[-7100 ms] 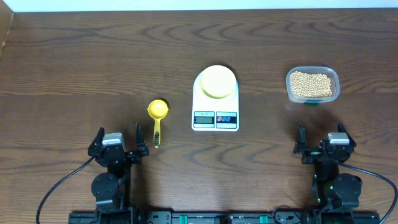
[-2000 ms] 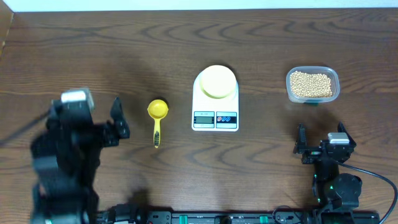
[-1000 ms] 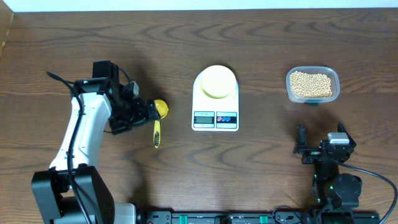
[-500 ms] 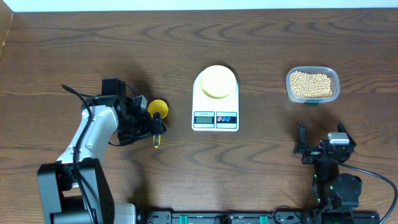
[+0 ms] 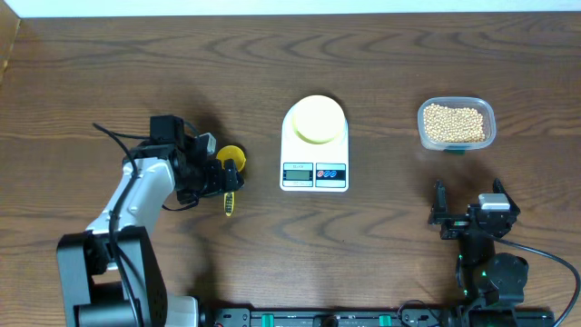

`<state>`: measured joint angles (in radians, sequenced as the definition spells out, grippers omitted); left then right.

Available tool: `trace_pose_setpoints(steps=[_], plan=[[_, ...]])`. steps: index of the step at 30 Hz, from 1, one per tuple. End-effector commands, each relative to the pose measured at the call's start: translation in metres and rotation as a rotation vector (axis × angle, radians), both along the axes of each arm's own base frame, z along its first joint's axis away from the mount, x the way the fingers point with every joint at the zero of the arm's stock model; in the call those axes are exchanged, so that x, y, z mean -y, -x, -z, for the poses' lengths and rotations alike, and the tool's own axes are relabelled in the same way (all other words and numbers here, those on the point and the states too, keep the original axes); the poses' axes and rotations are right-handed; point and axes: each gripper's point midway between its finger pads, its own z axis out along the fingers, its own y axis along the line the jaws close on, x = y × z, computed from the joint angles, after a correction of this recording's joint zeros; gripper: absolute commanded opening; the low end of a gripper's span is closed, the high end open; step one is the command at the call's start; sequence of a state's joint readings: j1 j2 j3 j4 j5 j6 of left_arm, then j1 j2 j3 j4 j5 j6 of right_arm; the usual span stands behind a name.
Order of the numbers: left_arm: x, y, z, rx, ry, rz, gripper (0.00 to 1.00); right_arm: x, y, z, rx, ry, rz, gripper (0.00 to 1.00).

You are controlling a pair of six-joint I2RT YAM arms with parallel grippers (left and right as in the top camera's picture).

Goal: Scoop item into bowl and weigh 50g on scale
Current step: 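Reach the left gripper forward to the yellow scoop handle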

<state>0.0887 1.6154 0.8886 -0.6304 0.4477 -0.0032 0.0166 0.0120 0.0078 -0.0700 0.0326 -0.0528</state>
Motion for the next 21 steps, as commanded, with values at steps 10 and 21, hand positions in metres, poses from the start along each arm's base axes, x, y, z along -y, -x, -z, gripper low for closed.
trace_pose_setpoints(steps=[10,21], plan=[[0.019,0.011,0.035,-0.124,0.121,0.02,0.87,-0.001,0.0,0.001,0.001,0.007,-0.006,0.99],[0.02,0.016,0.049,-0.168,0.13,0.017,0.69,-0.001,0.0,0.001,0.001,0.007,-0.006,0.99]])
